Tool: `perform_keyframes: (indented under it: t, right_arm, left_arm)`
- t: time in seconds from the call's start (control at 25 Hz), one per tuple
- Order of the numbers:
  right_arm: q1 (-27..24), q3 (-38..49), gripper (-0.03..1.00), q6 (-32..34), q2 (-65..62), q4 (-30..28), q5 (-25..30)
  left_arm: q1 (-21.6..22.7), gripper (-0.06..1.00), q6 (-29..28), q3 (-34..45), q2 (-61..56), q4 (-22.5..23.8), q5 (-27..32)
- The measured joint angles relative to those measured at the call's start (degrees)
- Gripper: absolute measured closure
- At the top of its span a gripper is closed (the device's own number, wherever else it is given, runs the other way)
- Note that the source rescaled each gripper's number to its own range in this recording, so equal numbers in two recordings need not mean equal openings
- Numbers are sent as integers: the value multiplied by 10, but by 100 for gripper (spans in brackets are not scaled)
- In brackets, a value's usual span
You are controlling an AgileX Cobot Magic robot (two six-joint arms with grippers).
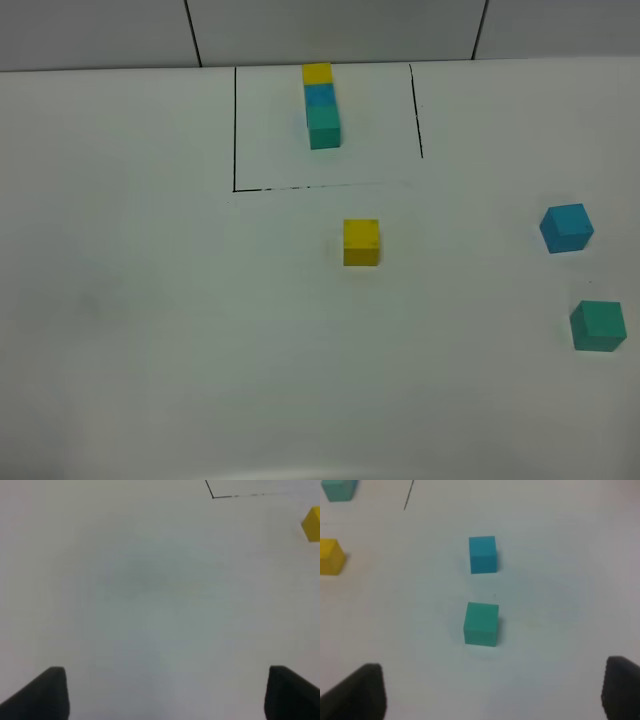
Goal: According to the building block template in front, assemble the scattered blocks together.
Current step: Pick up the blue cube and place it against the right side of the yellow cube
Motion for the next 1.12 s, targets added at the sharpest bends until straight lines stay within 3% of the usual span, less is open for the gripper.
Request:
perform_keyframes:
  t: [0.24, 0.96, 1.12]
  right_arm:
    - [0, 0, 16, 0, 0, 4, 0]
    - [0, 0, 16, 0, 0, 4, 0]
    - [0, 0, 16, 0, 0, 4, 0]
  left_arm:
    - [0, 28, -2, 20, 0, -16, -39]
    - [1, 28, -3, 20, 0, -19, -45]
    - [22, 28, -4, 20, 0, -19, -45]
